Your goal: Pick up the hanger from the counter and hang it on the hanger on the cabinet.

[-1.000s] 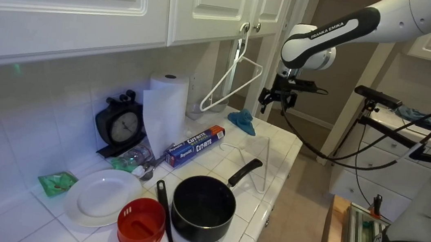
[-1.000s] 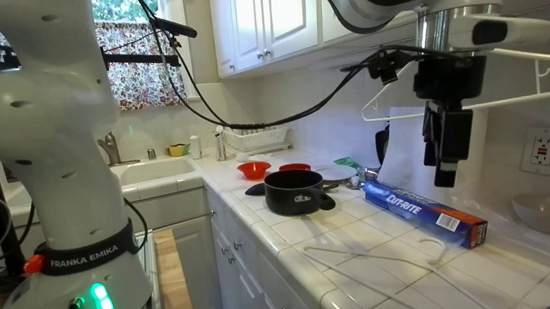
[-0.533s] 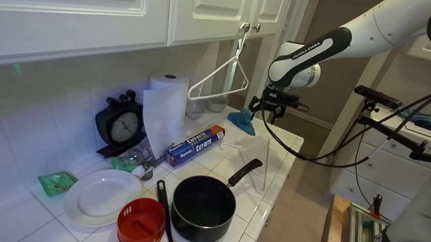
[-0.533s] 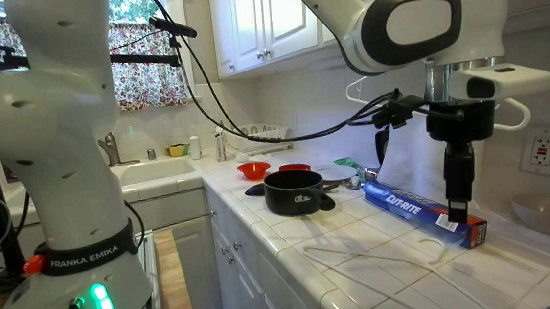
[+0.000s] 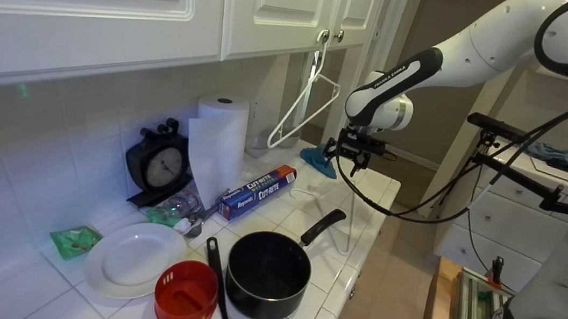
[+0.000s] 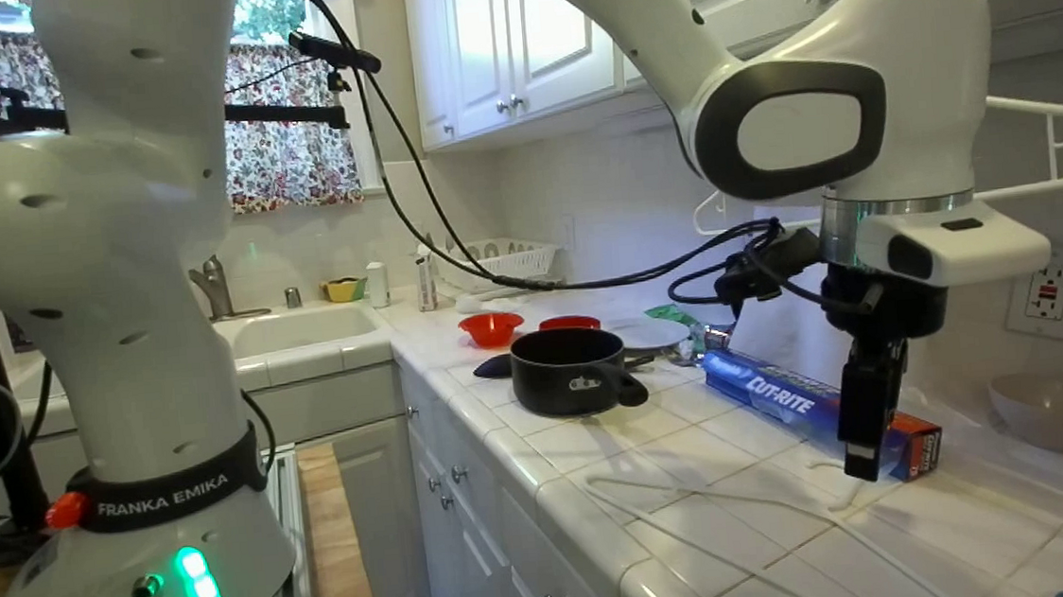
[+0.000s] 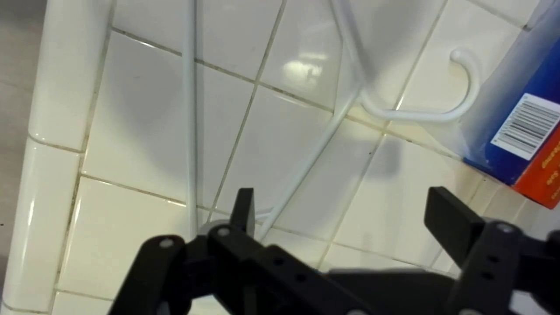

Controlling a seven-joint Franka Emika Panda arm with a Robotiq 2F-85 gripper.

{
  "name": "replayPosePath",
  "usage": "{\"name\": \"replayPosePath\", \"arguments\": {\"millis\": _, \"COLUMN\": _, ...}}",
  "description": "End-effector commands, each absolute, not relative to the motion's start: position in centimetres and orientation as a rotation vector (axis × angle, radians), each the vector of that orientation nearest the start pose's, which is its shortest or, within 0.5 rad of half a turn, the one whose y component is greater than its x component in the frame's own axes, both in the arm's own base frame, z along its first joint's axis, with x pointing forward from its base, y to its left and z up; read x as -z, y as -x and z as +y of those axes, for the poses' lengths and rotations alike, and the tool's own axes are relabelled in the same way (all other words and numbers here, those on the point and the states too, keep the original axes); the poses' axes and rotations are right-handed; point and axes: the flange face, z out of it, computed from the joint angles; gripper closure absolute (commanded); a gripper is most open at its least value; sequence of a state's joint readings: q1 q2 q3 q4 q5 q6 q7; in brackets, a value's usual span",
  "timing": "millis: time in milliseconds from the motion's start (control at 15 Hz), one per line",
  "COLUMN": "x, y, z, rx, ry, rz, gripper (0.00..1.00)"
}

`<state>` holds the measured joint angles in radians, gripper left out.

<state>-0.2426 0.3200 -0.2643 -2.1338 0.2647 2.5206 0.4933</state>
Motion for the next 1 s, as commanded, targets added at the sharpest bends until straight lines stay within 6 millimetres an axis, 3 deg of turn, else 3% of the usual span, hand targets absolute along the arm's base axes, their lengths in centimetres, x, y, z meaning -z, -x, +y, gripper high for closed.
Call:
{"name": "replayPosePath", "arguments": {"millis": 0, "x": -24.6, "y": -51.1, "z": -27.9, "rx": 0.138, "ry": 2.523, "rz": 1.657, "gripper": 0.0}}
{"name": "replayPosePath", "arguments": {"millis": 400, "x": -21.0, "y": -51.5, "z": -27.8, "rx": 0.069, "ry": 2.525, "rz": 1.64, "gripper": 0.0}}
{"name": "replayPosePath", "arguments": {"millis": 933, "x": -18.6, "y": -51.9, "z": -29.1, "rx": 0.037, "ry": 2.504, "rz": 1.713, "gripper": 0.0}}
